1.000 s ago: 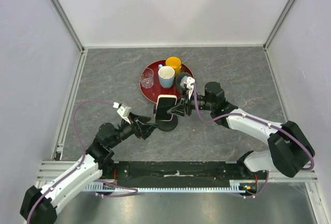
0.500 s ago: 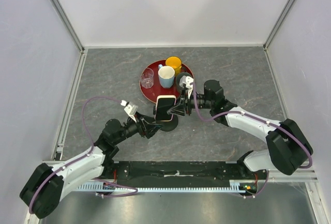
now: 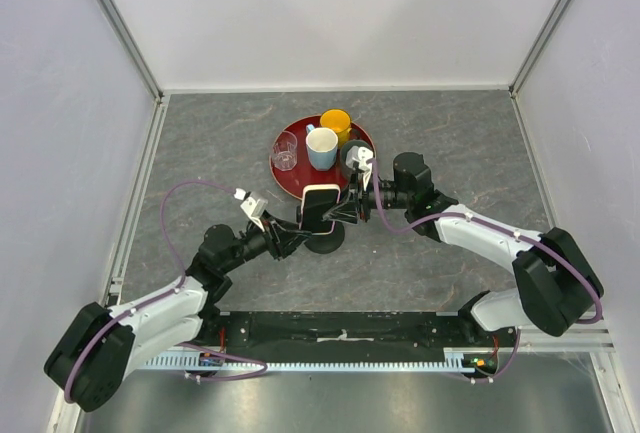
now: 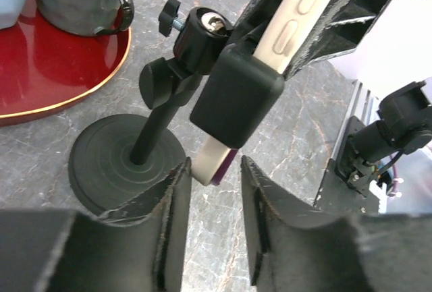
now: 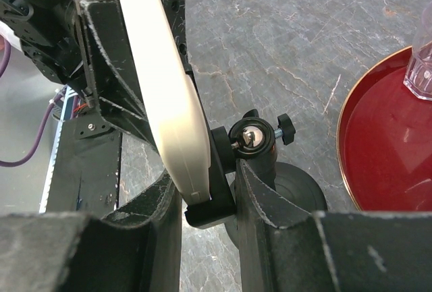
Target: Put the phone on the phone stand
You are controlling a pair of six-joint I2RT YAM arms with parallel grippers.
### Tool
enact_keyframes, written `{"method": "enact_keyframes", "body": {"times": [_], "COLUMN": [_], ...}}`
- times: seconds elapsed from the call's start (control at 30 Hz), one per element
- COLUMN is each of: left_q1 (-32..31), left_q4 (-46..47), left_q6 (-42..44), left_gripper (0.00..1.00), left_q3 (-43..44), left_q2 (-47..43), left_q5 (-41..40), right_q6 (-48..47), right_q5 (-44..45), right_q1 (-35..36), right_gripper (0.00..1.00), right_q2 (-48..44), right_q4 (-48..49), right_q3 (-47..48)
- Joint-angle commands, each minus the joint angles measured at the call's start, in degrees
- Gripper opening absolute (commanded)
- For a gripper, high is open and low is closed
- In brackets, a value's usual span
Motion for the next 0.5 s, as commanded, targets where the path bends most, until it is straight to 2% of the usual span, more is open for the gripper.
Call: {"method": "enact_keyframes", "body": {"times": [0.0, 0.07, 0.1, 0.17, 0.2, 0.33, 0.47], "left_q1": [0.10, 0.10, 0.10, 0.10, 0.10, 0.01, -0.08], "left_q4": [4.12, 3.94, 3.85, 1.84, 1.22, -2.47, -3.79], "left_q6": [2.48, 2.65, 2.83, 3.44, 3.79, 3.53, 2.04], "left_gripper": [0.30, 0.23, 0.14, 0.09, 0.02, 0.02, 0.02], "left_q3": [2.17, 2.43, 2.61, 2.96, 2.96, 2.96, 3.40], "left_q2": [0.68, 0.77, 0.77, 0.24, -0.11, -1.17, -0.99], "left_q5": [1.50, 2.02, 2.03, 1.76, 0.54, -4.03, -4.21], "right_q6": [-0.05, 0.03, -0.05, 0.12, 0.47, 2.05, 2.76], "right_q5": [-1.83, -1.57, -1.39, -0.77, -0.51, 0.02, 0.11], "right_q1": [0.09, 0.09, 0.09, 0.09, 0.09, 0.26, 0.35], "right_gripper": [0.00, 0.00, 0.00, 0.00, 0.00, 0.00, 0.00], "right_q2": [1.16, 1.24, 1.16, 0.98, 0.98, 0.98, 0.89], "right_q4": [-0.15, -0.15, -0.15, 0.29, 1.07, 3.10, 4.24], "right_q3": [1.97, 1.89, 1.80, 1.27, 1.01, -0.22, -0.75]}}
